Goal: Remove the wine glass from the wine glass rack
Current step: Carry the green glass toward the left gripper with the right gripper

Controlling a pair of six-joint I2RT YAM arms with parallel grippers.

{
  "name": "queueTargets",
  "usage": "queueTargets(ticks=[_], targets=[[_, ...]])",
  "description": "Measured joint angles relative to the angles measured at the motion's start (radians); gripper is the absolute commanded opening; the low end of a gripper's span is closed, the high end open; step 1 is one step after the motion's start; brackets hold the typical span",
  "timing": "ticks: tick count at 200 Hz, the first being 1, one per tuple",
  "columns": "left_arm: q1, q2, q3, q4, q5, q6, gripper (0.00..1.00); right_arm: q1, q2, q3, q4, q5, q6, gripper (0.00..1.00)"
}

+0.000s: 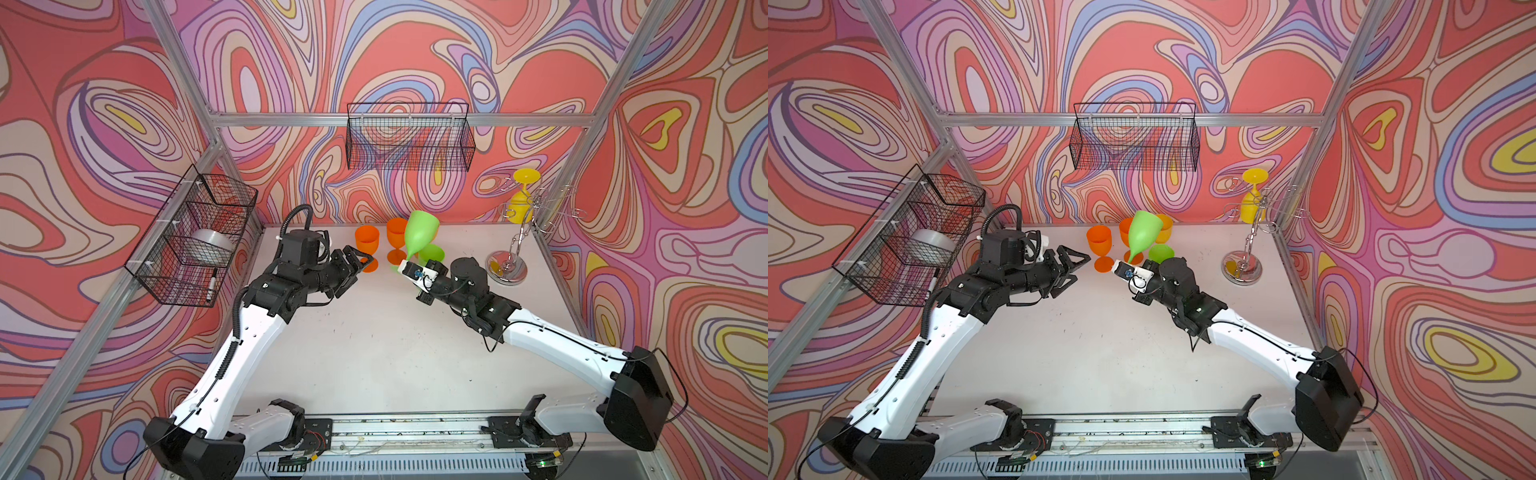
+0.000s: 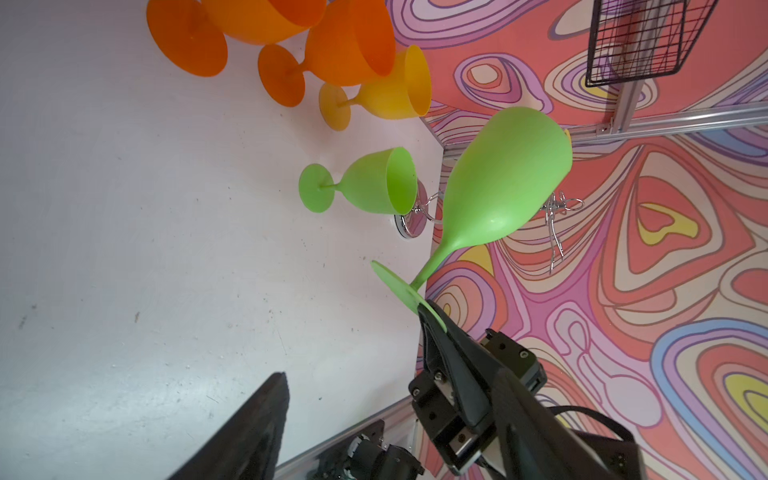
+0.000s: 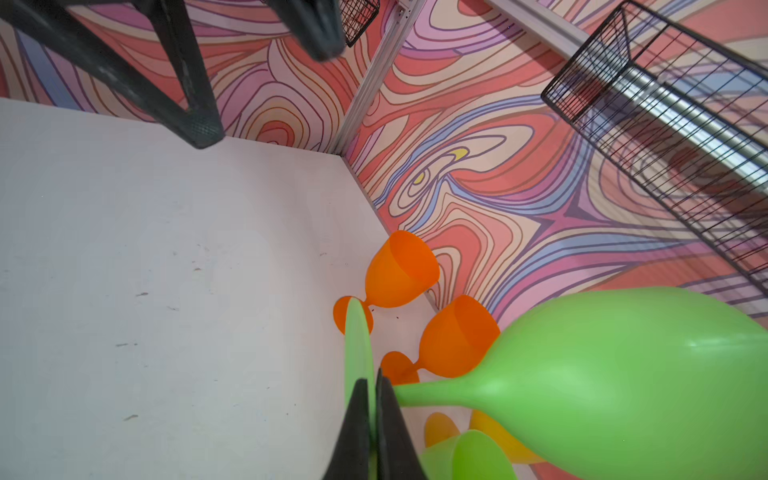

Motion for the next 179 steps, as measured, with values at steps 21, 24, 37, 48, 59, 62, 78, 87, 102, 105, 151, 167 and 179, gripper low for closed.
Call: queueTargets(ticks=[21, 24, 37, 48, 59, 62, 78, 87, 102, 105, 151, 167, 179], targets=[[0.0, 0.026, 0.0, 0.019, 0.029, -0.088, 0.66, 0.041, 0.0, -0.011, 0.039, 0.063, -0.081, 0.0], [0.0, 0.03, -0.001, 0.023, 0.032, -0.1, 0.65, 0.046, 0.0, -0.011, 0.045, 0.071, -0.092, 0.0], [0.0, 0.041, -0.007, 0.049, 0.043, -0.148, 0.6, 0.066, 0.0, -0.011, 0.075, 0.096, -0.129, 0.0], [0.0, 0.046, -0.021, 0.083, 0.055, -0.192, 0.58, 0.08, 0.0, -0.011, 0.095, 0.111, -0.153, 0.0], [-0.001, 0.052, -0.034, 0.112, 0.064, -0.228, 0.55, 0.09, 0.002, -0.011, 0.11, 0.124, -0.174, 0.0], [-0.002, 0.055, -0.037, 0.12, 0.066, -0.237, 0.55, 0.093, 0.002, -0.011, 0.113, 0.127, -0.179, 0.0], [-0.008, 0.065, -0.057, 0.155, 0.069, -0.28, 0.53, 0.103, 0.01, -0.008, 0.122, 0.138, -0.201, 0.0], [-0.014, 0.069, -0.067, 0.171, 0.068, -0.301, 0.52, 0.109, 0.018, -0.004, 0.125, 0.144, -0.213, 0.0], [-0.022, 0.074, -0.084, 0.196, 0.069, -0.333, 0.49, 0.119, 0.037, 0.005, 0.125, 0.154, -0.23, 0.0], [-0.022, 0.075, -0.088, 0.202, 0.068, -0.341, 0.48, 0.122, 0.04, 0.006, 0.126, 0.156, -0.233, 0.0], [-0.028, 0.086, -0.148, 0.288, 0.069, -0.412, 0.0, 0.151, 0.087, 0.031, 0.128, 0.172, -0.264, 0.0], [-0.028, 0.098, -0.154, 0.321, 0.08, -0.446, 0.0, 0.152, 0.092, 0.033, 0.122, 0.187, -0.273, 0.0], [-0.028, 0.1, -0.161, 0.339, 0.084, -0.46, 0.0, 0.152, 0.092, 0.034, 0.119, 0.193, -0.273, 0.0]])
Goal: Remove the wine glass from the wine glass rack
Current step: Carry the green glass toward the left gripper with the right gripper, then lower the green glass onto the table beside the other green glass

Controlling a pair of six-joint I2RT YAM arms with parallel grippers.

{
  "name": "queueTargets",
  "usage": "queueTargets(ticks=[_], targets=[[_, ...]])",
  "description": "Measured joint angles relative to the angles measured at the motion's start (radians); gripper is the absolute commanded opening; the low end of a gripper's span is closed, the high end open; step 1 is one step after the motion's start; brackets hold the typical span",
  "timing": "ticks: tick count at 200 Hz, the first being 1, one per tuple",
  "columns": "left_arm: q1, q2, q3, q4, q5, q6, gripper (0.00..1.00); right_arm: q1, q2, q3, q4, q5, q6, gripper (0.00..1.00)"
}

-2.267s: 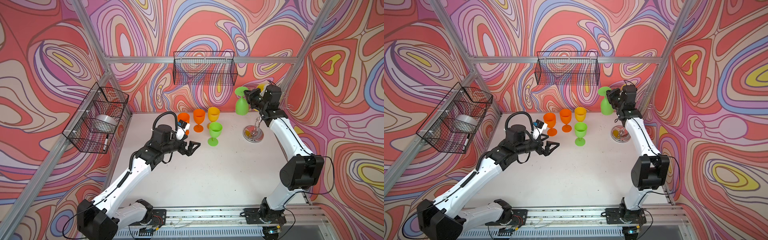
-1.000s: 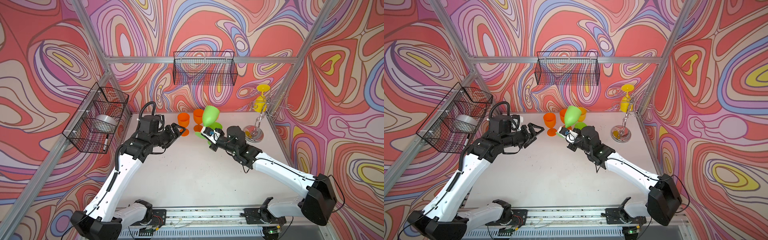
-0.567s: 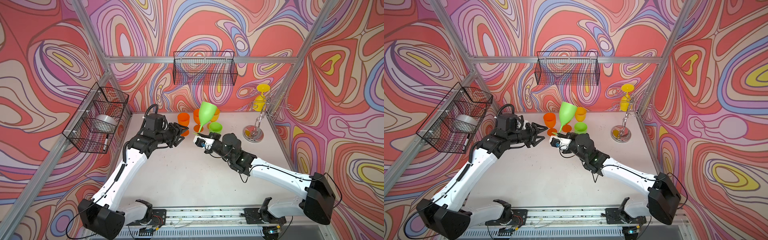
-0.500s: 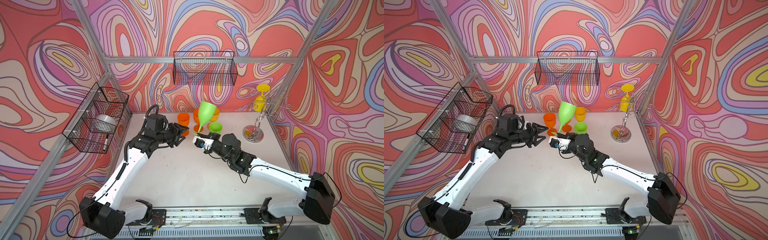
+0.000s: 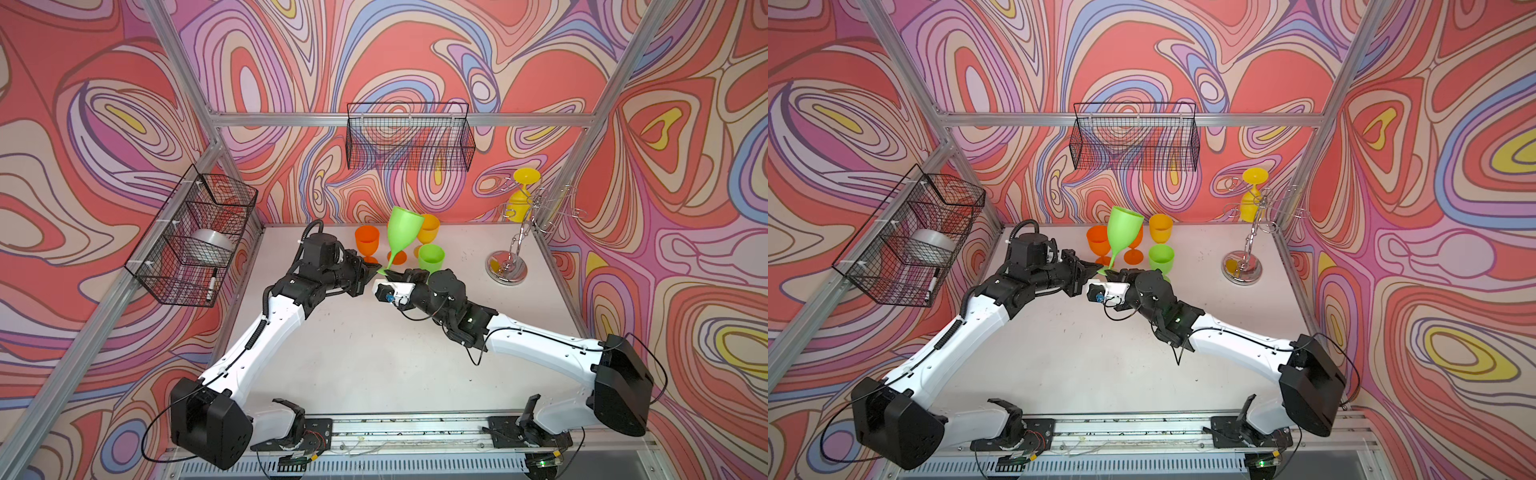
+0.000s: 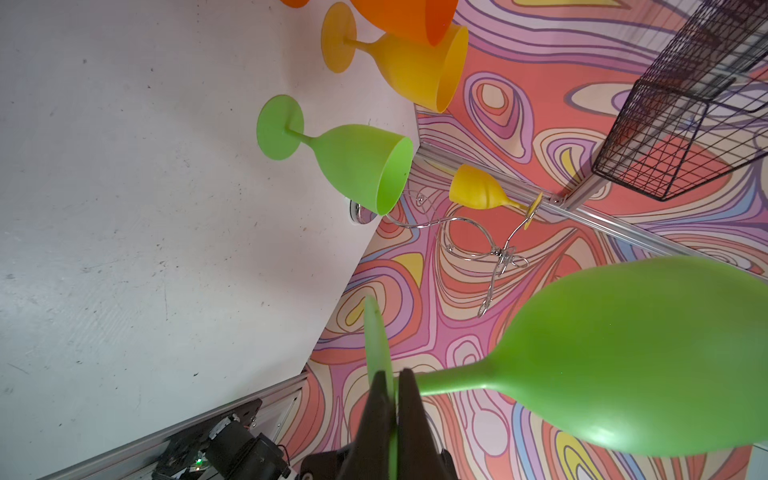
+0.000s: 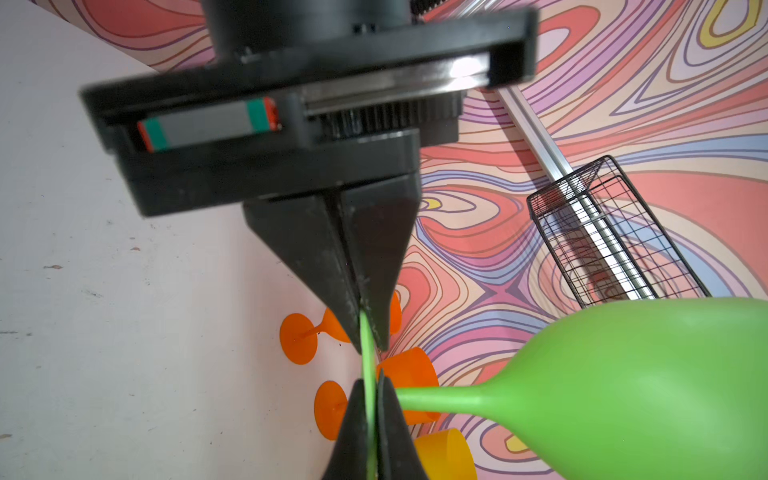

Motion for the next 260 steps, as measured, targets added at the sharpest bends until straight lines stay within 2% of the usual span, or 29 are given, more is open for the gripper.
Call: queueTargets(ticks=[9, 24, 35, 62, 85, 108, 131, 156, 182, 220, 260], targets=[[0.001, -0.001, -0.011, 0.019, 0.003, -0.005, 0.0, 0.001, 0.0, 0.007, -0.011, 0.005, 0.003, 0.0], [0.004, -0.004, -0.04, 0.067, 0.017, -0.008, 0.0, 0.003, -0.002, 0.024, -0.06, 0.009, 0.026, 0.24], [0.009, -0.01, -0.069, 0.106, 0.023, 0.008, 0.0, 0.009, -0.01, 0.034, -0.103, 0.006, 0.064, 0.36], [0.047, -0.04, -0.172, 0.148, 0.037, 0.068, 0.0, 0.028, -0.09, 0.109, -0.265, -0.018, 0.238, 0.46], [0.082, -0.078, -0.25, 0.16, 0.037, 0.138, 0.0, 0.028, -0.155, 0.279, -0.429, -0.022, 0.431, 0.46], [0.094, -0.108, -0.278, 0.163, 0.036, 0.236, 0.0, 0.014, -0.151, 0.473, -0.574, -0.047, 0.612, 0.44], [0.095, -0.124, -0.288, 0.201, 0.037, 0.323, 0.0, -0.048, -0.089, 0.631, -0.727, -0.133, 0.767, 0.42], [0.099, -0.126, -0.325, 0.258, 0.038, 0.372, 0.0, -0.124, -0.015, 0.684, -0.853, -0.249, 0.882, 0.42], [0.1, -0.126, -0.351, 0.3, 0.039, 0.401, 0.0, -0.161, 0.05, 0.713, -0.968, -0.338, 0.946, 0.39], [0.1, -0.126, -0.354, 0.34, 0.039, 0.429, 0.0, -0.161, 0.074, 0.734, -1.049, -0.399, 0.988, 0.34], [0.1, -0.126, -0.354, 0.362, 0.045, 0.441, 0.0, -0.163, 0.086, 0.767, -1.077, -0.417, 1.001, 0.13]])
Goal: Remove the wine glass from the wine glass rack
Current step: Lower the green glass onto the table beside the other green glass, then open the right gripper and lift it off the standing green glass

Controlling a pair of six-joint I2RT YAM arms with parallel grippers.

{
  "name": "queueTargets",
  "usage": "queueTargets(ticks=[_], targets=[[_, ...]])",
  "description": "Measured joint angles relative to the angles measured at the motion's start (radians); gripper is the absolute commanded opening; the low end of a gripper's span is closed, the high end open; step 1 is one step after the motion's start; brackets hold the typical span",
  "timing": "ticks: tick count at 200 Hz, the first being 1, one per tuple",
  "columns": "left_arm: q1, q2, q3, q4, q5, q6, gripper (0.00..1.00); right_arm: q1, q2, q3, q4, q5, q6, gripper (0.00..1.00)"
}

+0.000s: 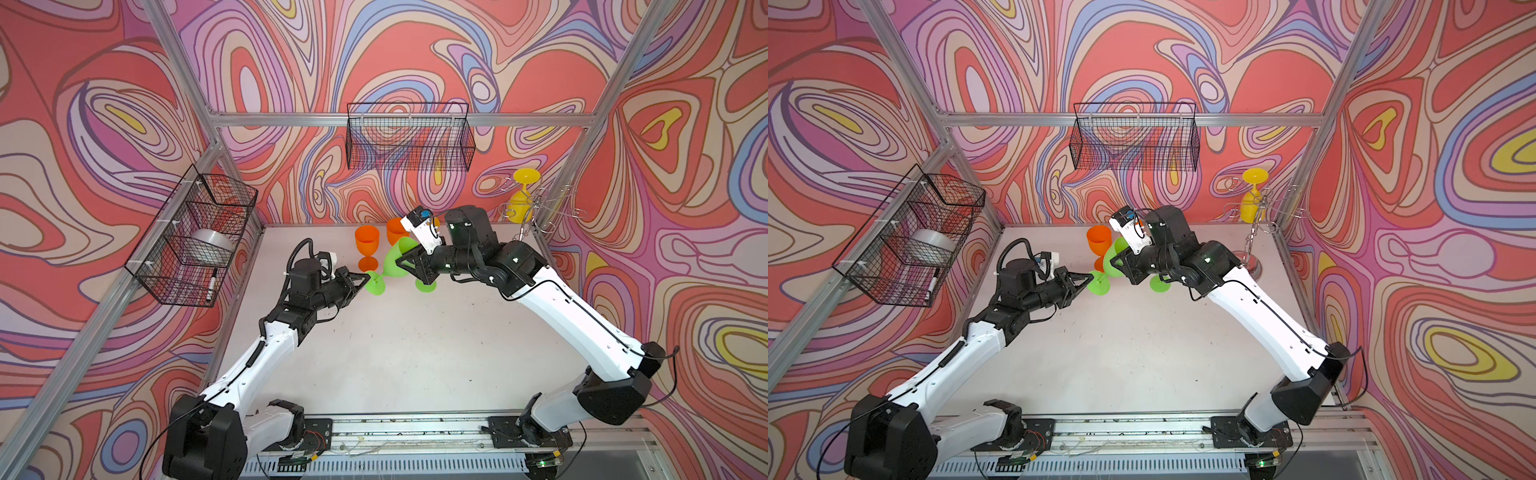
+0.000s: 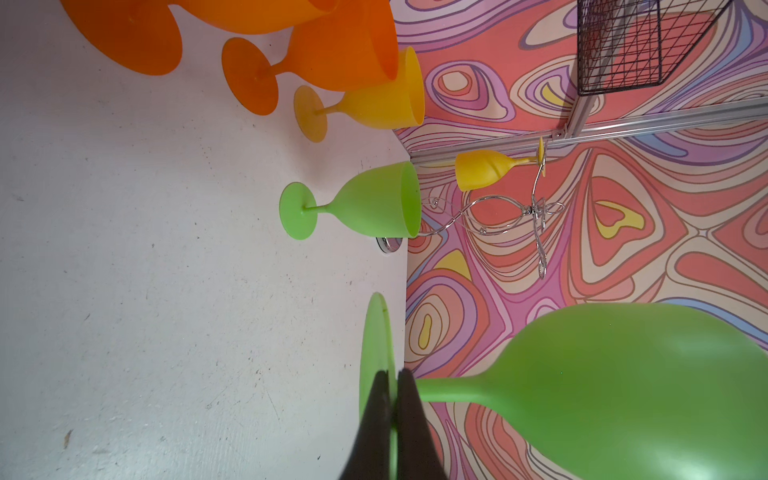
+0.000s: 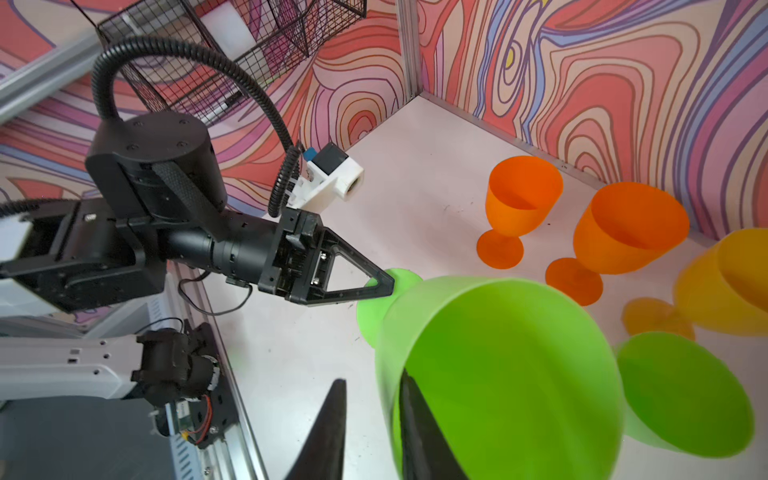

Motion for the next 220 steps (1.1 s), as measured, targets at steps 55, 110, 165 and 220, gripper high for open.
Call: queueTargets(ticks=[55, 110, 165, 220], targets=[[0.002, -0.004, -0.004, 0.001, -0.004, 0.02, 0.11, -0.005, 0.025, 0.023, -0.022, -0.027, -0.01, 0.0], [0.003, -0.074, 0.06, -0.221, -0.113, 0.124, 0.84, -0.006, 0.056, 0.023, -0.05, 0.008, -0.042, 0.0], [0.039, -0.074, 0.105, -0.45, -0.215, 0.214, 1.0, -0.012, 0.238, 0.072, -0.108, 0.129, -0.09, 0.0], [0.053, -0.053, 0.105, -0.51, -0.229, 0.237, 1.0, -0.012, 0.433, 0.216, -0.178, 0.246, -0.151, 0.0]])
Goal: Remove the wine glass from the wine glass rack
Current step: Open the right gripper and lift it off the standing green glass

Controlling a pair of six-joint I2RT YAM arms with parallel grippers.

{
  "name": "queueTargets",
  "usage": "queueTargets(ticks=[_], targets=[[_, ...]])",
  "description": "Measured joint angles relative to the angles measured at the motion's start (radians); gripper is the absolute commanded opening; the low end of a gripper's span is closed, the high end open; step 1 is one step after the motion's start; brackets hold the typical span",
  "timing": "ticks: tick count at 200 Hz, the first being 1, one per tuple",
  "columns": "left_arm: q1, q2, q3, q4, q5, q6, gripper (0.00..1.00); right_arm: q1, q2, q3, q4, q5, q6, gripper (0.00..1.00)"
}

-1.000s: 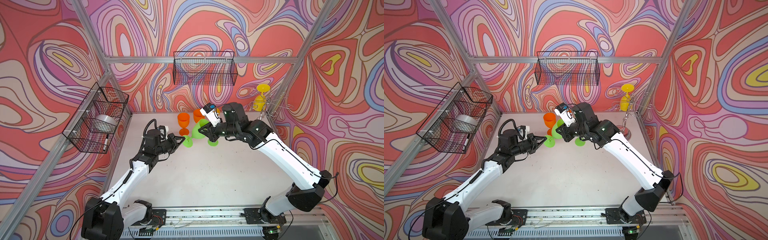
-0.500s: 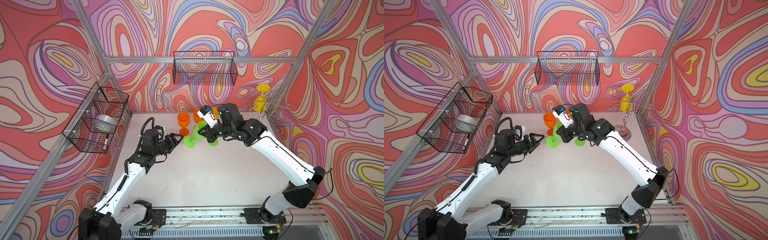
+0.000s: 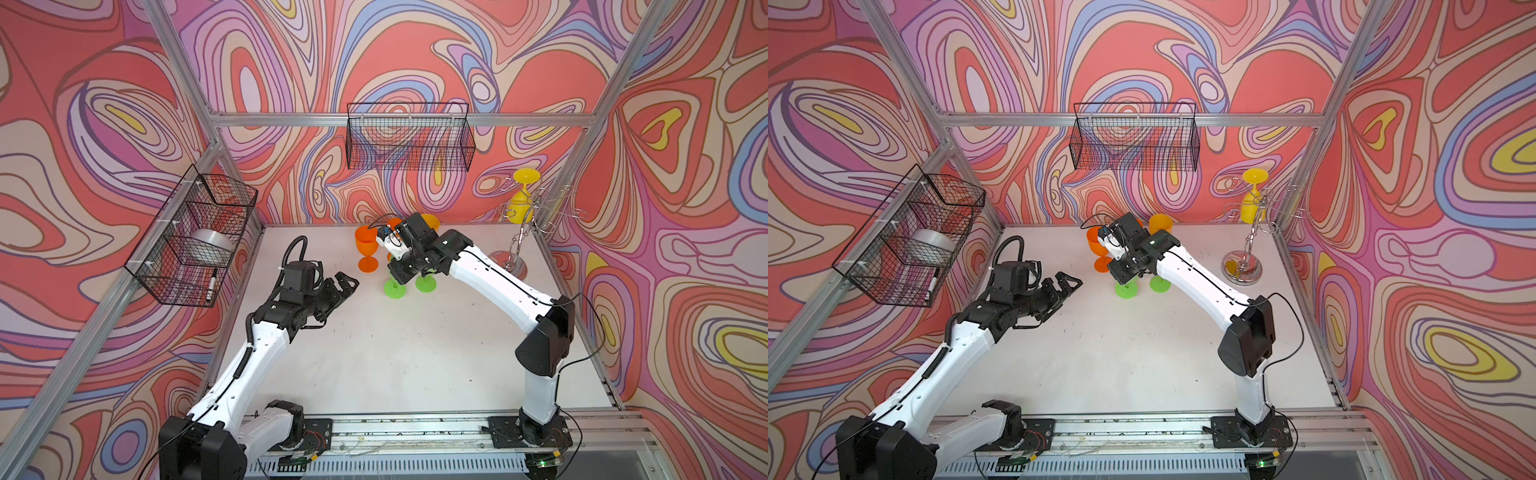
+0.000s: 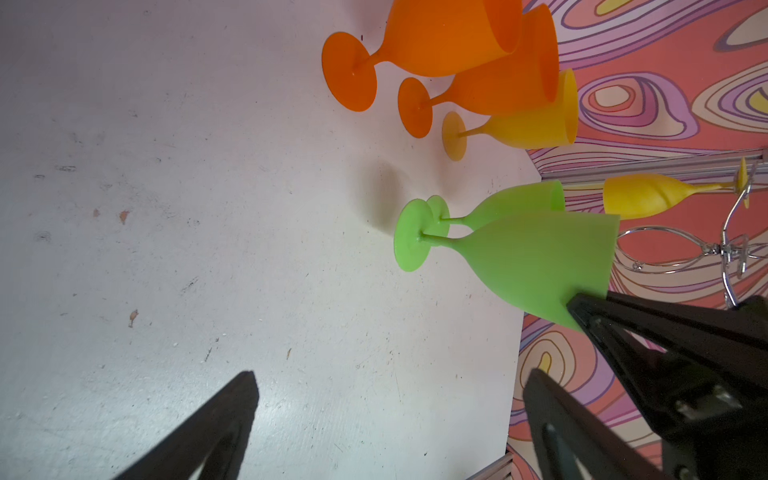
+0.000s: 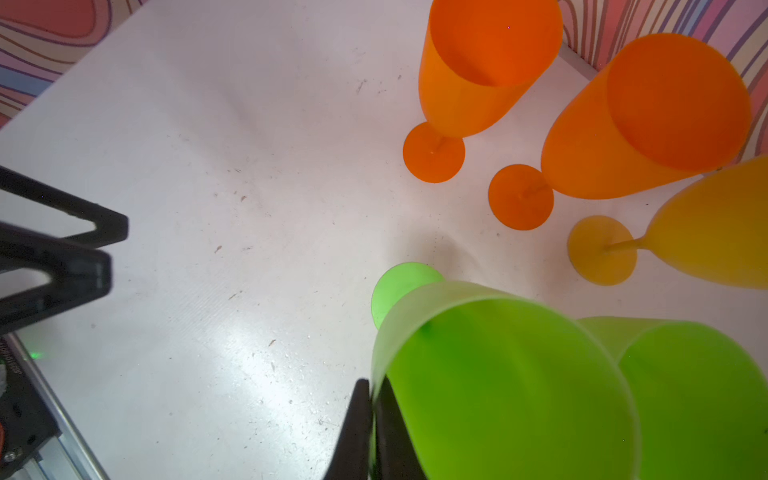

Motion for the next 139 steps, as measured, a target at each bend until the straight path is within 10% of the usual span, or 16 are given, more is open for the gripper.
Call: queueTargets(ticks=[139], targets=[[0.014, 0.01, 0.002, 0.008, 0.019, -0.005, 0.99, -0.026, 0.173, 0.102, -0.042, 0.059, -0.086, 0.11]])
